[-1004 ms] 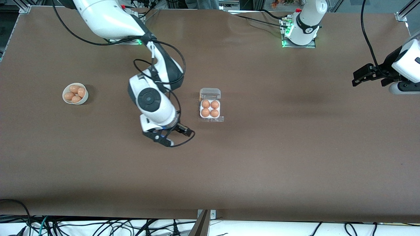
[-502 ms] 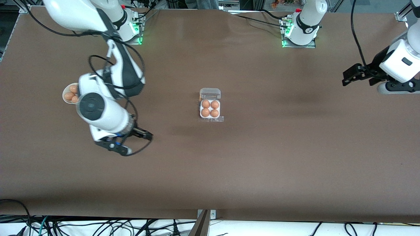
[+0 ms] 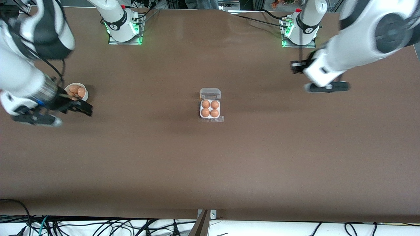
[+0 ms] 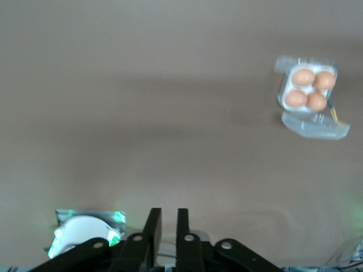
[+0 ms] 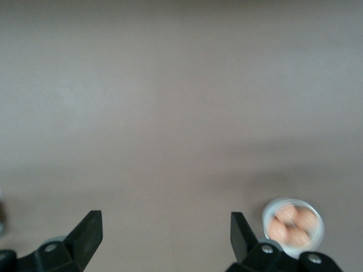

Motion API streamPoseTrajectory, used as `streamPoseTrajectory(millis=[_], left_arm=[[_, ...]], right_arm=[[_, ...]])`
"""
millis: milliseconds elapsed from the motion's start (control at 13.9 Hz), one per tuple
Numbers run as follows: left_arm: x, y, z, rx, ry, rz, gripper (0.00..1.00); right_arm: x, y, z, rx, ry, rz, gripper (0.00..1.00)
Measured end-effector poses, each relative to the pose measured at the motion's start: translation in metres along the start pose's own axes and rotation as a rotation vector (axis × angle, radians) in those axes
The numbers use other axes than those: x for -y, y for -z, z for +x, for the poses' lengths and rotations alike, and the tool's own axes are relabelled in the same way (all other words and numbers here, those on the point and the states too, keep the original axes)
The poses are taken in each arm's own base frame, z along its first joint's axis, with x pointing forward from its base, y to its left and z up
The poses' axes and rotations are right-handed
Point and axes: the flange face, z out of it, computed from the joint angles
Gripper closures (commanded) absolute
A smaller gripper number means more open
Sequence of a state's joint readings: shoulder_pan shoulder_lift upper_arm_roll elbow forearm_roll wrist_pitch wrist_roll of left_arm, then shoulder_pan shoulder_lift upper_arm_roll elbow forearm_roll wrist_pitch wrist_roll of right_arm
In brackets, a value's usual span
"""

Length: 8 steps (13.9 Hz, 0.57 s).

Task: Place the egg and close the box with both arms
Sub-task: 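Withdraw the right gripper while the left gripper reaches the carton lid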

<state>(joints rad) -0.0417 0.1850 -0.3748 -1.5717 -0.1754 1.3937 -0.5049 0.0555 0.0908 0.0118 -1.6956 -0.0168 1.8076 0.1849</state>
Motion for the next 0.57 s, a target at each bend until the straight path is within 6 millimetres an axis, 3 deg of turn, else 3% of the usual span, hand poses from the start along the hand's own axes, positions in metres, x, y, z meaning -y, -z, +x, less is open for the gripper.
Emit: streamPoseTrajectory(millis=[143,287,430,574], left_arm=[[-0.044,-0.041,0.002,0.095,0.012,0.007,0.93],[-0.074,-0.084,0.009,0.184,-0.01,0.028,0.93],[-0.103,-0.13,0.013,0.249,-0.045,0.063,0.93],[-0.129,-0.17,0.017,0.298,-0.07,0.068,0.93]], right_arm=[[-0.017,0.04,-0.025,0.012,-0.021,-0.004,0.0],[-0.031,0.067,-0.035,-0.007,-0.042,-0.001,0.0],[-0.038,0.081,-0.034,-0.025,-0.054,0.002,0.0],[-0.043,0.079,-0.032,-0.023,-0.064,0.001,0.0]])
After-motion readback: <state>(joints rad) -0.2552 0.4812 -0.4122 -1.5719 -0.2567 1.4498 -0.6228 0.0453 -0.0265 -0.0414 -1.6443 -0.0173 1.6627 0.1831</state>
